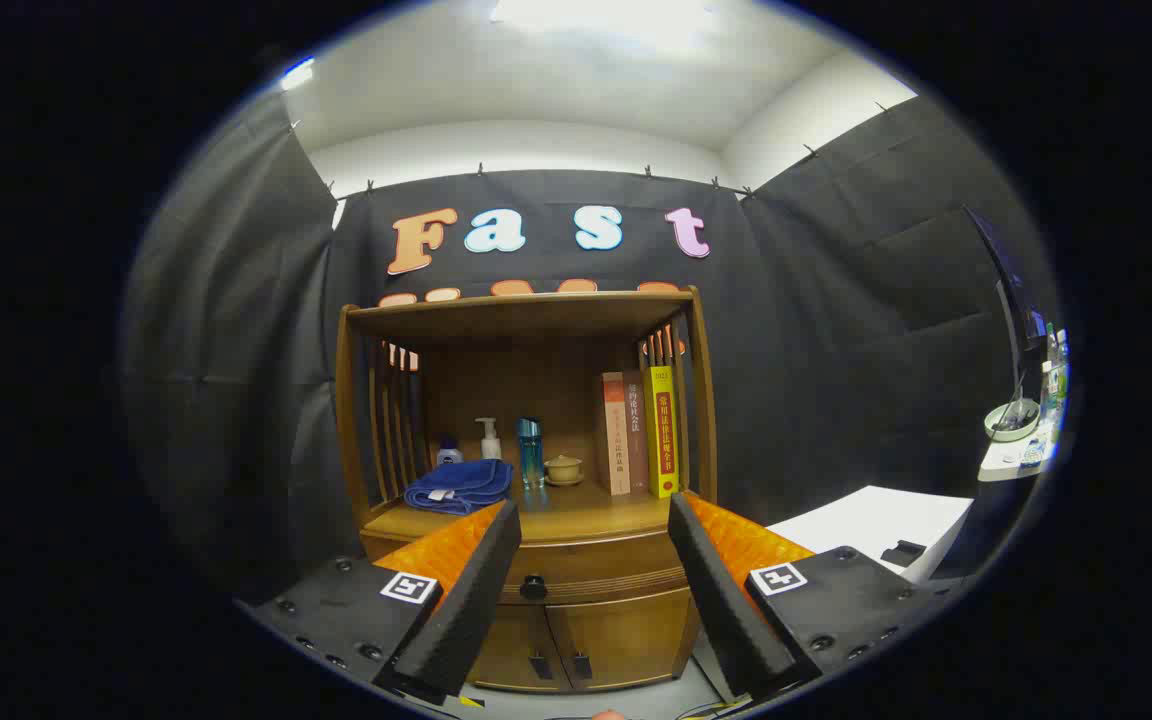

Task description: Pull open the drawer, take out the items inside it, and place them on the countertop above the cabinet.

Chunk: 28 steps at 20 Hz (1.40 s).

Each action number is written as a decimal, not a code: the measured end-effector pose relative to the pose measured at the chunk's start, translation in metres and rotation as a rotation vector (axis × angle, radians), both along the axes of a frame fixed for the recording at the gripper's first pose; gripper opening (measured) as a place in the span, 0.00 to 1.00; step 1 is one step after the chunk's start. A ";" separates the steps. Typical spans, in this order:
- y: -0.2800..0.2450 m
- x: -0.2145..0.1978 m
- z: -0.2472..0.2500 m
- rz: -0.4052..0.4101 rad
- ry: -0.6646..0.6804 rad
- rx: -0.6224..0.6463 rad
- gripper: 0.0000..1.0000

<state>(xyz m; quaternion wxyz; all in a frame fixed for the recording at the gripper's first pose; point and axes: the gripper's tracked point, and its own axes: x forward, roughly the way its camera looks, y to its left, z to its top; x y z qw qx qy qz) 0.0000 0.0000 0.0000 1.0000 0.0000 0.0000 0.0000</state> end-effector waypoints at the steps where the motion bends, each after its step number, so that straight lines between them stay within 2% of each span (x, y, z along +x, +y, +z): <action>1: 0.001 -0.001 0.001 0.002 -0.003 -0.004 0.98; 28: 0.006 -0.004 -0.012 0.016 0.029 -0.010 0.98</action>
